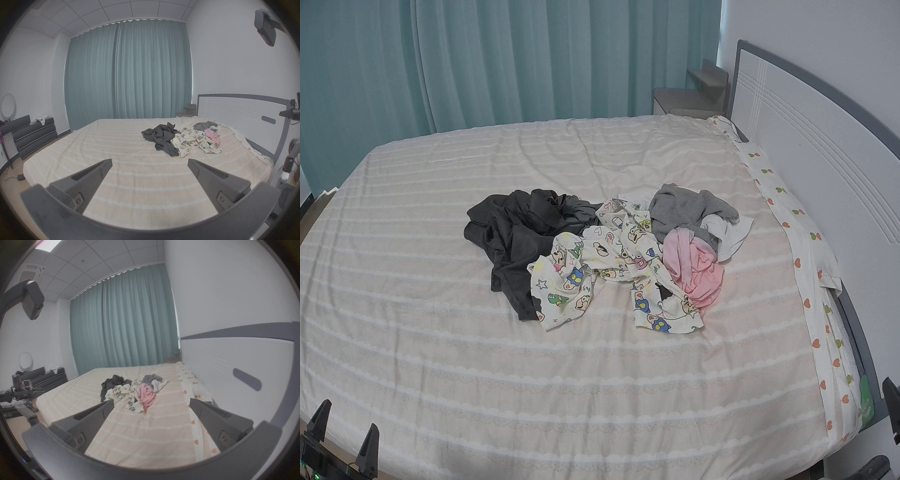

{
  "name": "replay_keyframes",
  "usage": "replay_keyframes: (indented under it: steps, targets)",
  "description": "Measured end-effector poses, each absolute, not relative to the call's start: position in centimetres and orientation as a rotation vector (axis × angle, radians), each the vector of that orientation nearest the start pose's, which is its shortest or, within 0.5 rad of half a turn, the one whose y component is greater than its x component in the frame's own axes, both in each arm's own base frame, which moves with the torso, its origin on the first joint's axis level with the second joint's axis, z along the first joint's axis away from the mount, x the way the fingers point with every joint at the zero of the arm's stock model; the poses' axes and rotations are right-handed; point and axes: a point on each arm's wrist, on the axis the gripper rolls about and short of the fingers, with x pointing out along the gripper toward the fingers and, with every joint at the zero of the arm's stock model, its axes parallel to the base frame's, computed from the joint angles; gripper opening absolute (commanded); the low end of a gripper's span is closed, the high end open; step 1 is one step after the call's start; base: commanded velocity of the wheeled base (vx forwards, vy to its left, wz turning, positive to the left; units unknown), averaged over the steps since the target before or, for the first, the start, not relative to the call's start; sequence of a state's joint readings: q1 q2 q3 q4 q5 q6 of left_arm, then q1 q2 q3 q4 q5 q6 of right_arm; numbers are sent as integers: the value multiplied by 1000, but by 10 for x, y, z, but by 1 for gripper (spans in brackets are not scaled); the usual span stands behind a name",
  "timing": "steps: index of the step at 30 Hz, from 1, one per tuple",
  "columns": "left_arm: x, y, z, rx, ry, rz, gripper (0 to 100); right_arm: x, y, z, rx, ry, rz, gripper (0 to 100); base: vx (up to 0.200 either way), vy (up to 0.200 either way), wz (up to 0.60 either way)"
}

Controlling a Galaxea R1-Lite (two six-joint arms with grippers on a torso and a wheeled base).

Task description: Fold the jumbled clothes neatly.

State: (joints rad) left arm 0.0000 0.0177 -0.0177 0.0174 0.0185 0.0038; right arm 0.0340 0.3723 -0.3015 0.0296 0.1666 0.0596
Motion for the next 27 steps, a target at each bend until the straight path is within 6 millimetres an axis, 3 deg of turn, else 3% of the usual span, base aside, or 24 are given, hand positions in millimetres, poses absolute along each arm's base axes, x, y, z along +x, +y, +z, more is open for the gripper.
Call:
replay_keyframes:
  steps: [7,9,18,27]
  targets:
    - [-23,0,79,4,17,17,100,11,5,166,82,128,232,100,0,0,0]
    - [-23,0,79,3,17,15,100,22,6,171,101,141,254,100,0,0,0]
    - [-23,0,79,1,17,8,100,97,18,185,184,287,344,100,0,0,0]
    - [-23,0,79,0,17,2,100,187,42,168,246,466,395,100,0,0,0]
